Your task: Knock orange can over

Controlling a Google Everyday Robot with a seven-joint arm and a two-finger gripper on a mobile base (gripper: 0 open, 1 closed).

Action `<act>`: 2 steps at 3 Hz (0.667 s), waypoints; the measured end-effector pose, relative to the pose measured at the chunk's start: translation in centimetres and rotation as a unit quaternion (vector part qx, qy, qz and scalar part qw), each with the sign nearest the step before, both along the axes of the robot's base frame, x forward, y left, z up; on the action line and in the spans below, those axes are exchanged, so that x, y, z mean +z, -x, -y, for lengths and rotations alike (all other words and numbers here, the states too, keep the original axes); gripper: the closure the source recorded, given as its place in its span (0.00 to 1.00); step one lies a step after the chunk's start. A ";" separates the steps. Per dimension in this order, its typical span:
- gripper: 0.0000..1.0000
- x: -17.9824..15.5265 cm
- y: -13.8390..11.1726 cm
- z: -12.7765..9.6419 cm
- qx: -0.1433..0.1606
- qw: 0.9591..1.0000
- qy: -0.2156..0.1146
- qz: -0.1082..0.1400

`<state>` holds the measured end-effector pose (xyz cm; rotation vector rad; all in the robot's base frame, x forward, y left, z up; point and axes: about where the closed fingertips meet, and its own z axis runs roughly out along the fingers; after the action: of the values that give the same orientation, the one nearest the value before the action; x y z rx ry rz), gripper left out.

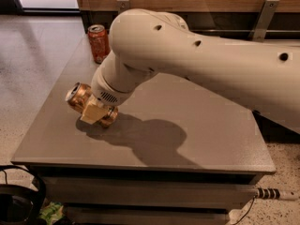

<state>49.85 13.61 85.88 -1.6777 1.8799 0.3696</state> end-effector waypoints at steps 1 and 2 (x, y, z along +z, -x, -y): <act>1.00 -0.7 -0.4 -0.7 0.006 1.000 0.022 0.000; 1.00 -1.9 -1.1 -2.2 0.024 0.999 0.033 -0.006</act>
Offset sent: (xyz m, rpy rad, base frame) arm 0.0219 0.0386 -0.0369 -0.0898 0.0342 0.0870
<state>50.95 15.78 83.95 -1.7696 1.8829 0.3420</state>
